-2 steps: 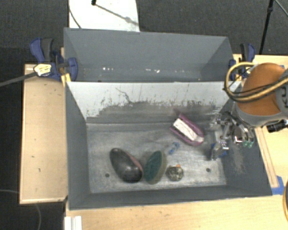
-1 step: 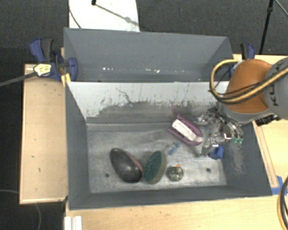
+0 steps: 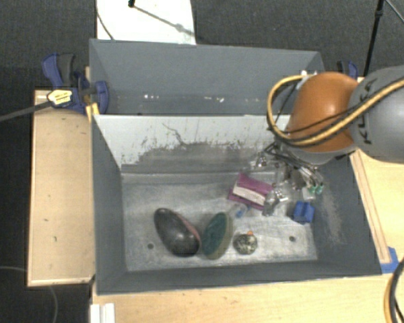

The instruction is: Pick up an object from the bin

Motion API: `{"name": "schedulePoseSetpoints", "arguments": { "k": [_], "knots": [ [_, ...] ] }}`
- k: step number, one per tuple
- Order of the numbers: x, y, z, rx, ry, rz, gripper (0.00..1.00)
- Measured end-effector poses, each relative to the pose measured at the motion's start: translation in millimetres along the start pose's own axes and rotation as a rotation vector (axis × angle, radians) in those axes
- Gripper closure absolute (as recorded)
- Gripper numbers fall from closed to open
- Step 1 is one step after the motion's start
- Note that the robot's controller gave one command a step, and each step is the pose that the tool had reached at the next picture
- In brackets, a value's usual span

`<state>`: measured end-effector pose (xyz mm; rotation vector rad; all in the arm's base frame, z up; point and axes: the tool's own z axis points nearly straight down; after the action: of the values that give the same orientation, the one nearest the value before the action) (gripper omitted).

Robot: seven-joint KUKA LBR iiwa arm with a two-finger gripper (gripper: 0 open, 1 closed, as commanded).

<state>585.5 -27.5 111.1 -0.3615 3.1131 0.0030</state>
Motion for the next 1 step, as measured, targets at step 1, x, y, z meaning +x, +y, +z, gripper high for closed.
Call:
{"name": "schedulePoseSetpoints", "arguments": {
  "k": [1],
  "knots": [
    [-5.5,10.3,36.1,0.001,0.003,-0.025,0.00]
  ]
}}
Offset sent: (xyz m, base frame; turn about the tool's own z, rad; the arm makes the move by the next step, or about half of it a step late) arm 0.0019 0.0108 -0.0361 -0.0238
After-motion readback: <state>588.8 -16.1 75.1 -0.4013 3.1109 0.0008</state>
